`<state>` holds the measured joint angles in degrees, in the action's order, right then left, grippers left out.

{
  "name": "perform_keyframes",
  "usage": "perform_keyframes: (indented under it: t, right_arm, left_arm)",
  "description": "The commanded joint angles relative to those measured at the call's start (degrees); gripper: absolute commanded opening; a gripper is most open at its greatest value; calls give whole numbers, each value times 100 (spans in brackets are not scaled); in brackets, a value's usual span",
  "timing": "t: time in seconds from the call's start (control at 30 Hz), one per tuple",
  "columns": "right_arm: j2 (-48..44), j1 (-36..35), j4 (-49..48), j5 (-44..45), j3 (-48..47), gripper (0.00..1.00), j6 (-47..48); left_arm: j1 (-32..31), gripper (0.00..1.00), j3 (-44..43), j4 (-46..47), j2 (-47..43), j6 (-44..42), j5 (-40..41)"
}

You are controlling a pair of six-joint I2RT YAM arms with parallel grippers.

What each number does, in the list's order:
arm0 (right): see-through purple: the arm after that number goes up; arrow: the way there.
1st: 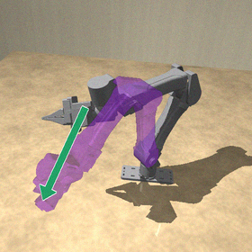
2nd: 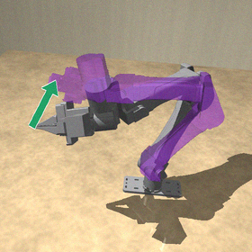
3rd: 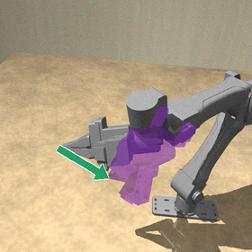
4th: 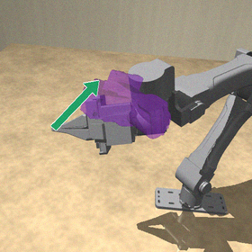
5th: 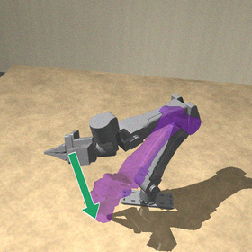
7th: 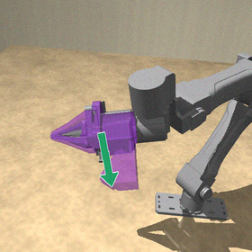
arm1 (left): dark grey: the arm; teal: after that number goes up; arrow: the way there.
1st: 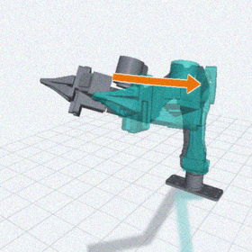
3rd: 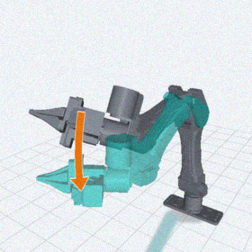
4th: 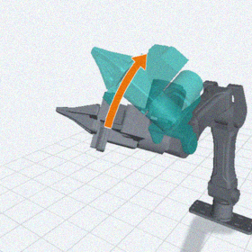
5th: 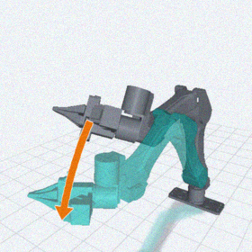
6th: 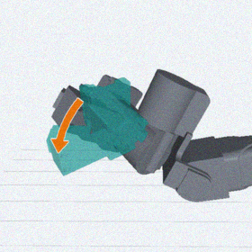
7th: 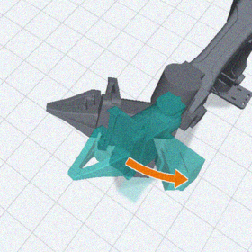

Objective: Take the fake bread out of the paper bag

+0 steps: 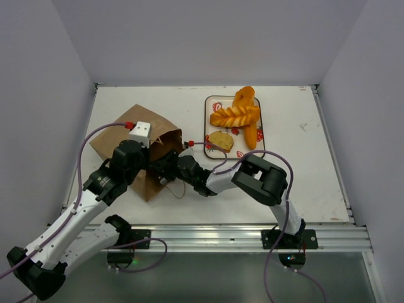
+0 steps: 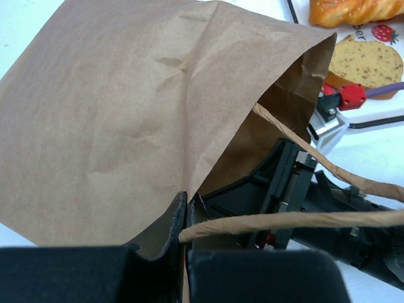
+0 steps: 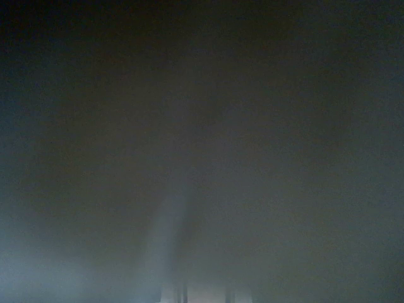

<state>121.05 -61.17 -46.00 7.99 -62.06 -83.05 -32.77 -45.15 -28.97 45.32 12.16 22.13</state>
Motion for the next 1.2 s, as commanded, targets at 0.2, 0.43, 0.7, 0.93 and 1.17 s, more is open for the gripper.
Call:
perform_keyframes:
  t: [0.2,0.43,0.7,0.93,1.17]
  right_arm:
    - [226,-27,-103,370,-306,49,-54]
    - [357,-9,-208,388,-280,51,-309]
    - [498,26,-190,352,-482,51,-370]
    - [489,140,-199,282,-456,40,-379]
    - [384,149,-304,273,-254,34,-361]
  left_arm:
    - [-18,0,-12,252,-120,-302,-693]
    - [-18,0,67,331,-138,-363,-894]
    - [-18,0,146,340,-348,-566,-1545]
    - [-19,0,138,252,-454,-627,-1607]
    - [-18,0,103,199,-208,-566,-1239]
